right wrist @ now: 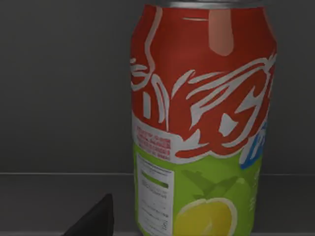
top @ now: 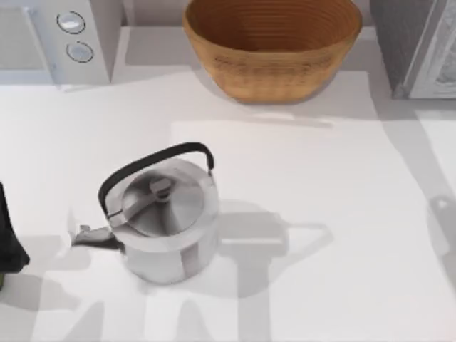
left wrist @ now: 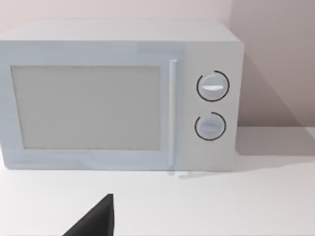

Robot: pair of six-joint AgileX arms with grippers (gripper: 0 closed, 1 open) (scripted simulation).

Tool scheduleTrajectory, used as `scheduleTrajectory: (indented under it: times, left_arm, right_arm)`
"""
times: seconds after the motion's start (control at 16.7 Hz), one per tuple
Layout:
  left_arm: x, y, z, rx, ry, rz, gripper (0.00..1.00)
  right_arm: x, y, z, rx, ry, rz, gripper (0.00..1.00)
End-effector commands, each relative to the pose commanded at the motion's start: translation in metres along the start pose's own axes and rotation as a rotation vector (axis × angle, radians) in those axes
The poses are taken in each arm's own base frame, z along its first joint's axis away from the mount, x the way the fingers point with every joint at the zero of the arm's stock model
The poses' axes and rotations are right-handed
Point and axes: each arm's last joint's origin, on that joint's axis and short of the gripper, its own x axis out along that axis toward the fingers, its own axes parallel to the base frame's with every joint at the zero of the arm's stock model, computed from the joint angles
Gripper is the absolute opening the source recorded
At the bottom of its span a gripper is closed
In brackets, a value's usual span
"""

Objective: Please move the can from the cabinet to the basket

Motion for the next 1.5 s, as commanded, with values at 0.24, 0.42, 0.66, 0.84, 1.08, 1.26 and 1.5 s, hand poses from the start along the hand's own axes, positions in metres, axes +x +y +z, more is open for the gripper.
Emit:
scheduleTrajectory:
  times: [0.24,0.42,0.66,0.84,1.08,1.26,1.5]
  left_arm:
    - [0.0,0.0,0.0,0.0,0.0,0.0,1.0]
    - [0.0,0.0,0.0,0.0,0.0,0.0,1.0]
    - [0.0,0.0,0.0,0.0,0.0,0.0,1.0]
    - [0.0,0.0,0.0,0.0,0.0,0.0,1.0]
    - [0.0,0.0,0.0,0.0,0.0,0.0,1.0]
    - [0.0,0.0,0.0,0.0,0.0,0.0,1.0]
    - [0.0,0.0,0.0,0.0,0.0,0.0,1.0]
  right_arm:
    - [0.027,0.011,-0.003,0.002,-0.008,-0.002,1.0]
    - [0.028,0.01,-0.004,0.001,-0.003,-0.005,1.0]
    - [0.041,0.011,-0.002,0.001,-0.006,-0.001,1.0]
    - [0.062,0.012,0.0,0.002,-0.008,-0.001,1.0]
    - [0.084,0.011,-0.001,0.002,-0.01,-0.001,1.0]
    - [0.087,0.011,-0.002,0.002,-0.008,-0.001,1.0]
    - [0.087,0.011,-0.002,0.002,-0.008,-0.001,0.85]
